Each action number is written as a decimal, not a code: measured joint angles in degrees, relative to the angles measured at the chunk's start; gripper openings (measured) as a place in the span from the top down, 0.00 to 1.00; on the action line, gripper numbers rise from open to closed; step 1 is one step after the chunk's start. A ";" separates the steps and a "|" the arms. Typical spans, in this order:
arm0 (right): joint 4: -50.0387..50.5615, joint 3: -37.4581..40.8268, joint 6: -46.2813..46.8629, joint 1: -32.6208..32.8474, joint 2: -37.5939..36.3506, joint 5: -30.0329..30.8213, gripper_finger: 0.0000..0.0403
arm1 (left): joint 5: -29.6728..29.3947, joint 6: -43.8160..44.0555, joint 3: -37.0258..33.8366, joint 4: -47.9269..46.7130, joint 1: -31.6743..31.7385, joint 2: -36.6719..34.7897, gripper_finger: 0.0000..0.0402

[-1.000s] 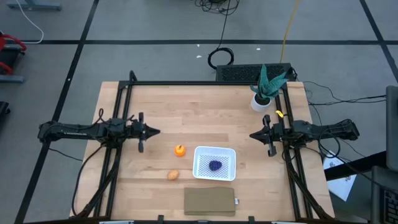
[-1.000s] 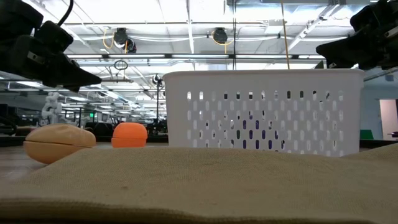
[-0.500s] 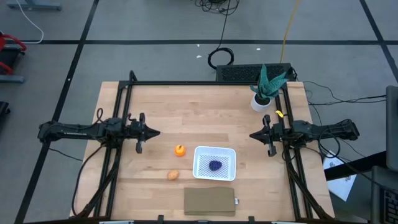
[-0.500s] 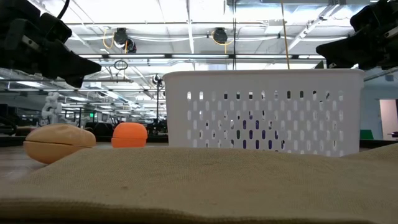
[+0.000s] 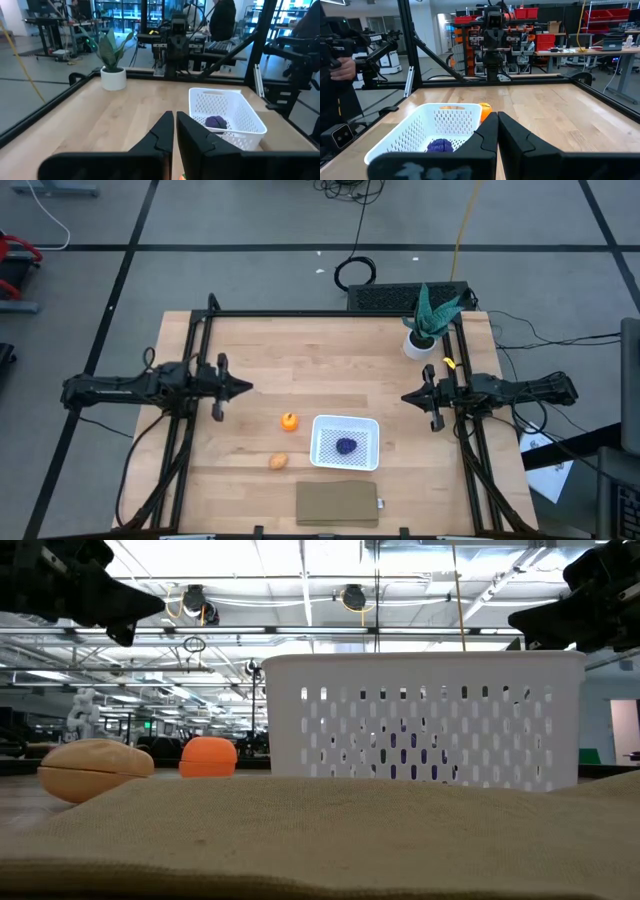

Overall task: Pick and placing Produce into tupperware
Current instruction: Put the orange into the white basket

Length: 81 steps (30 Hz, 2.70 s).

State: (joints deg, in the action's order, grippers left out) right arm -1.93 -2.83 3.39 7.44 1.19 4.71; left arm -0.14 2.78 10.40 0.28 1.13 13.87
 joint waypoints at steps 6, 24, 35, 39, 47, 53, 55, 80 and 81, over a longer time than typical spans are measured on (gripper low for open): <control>0.01 0.00 -1.09 0.00 0.00 0.00 1.00 | -0.58 0.25 0.32 -0.58 0.00 0.02 0.94; 0.01 0.00 -1.07 0.00 0.00 0.02 1.00 | -1.62 0.30 0.39 4.07 -3.13 0.96 0.94; 0.02 0.00 -0.85 0.01 0.02 0.03 1.00 | -7.47 0.73 7.56 3.74 -7.76 13.23 0.94; 0.02 0.00 -0.89 0.00 0.02 0.04 1.00 | -8.99 0.81 12.69 -0.30 -9.16 18.57 0.94; 0.04 0.00 -1.01 0.00 0.02 0.04 1.00 | -9.03 2.50 22.74 -8.65 -11.22 28.56 0.94; 0.04 0.00 -1.02 0.00 0.02 0.04 1.00 | -9.02 4.88 28.76 -12.20 -11.45 34.24 0.94; 0.04 0.00 -1.02 0.00 0.02 0.04 1.00 | -9.03 5.88 30.26 -12.45 -11.45 35.86 0.94; 0.22 0.00 -1.04 0.01 0.04 0.04 1.00 | -9.45 9.45 50.37 -39.96 -11.63 56.15 0.94; 0.26 0.00 -1.04 0.01 0.12 0.04 1.00 | -9.59 9.43 51.28 -41.29 -11.74 56.74 0.94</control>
State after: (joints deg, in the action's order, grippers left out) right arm -1.67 -2.83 2.35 7.45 1.31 4.75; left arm -9.74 12.21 61.68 -41.01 -10.61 70.60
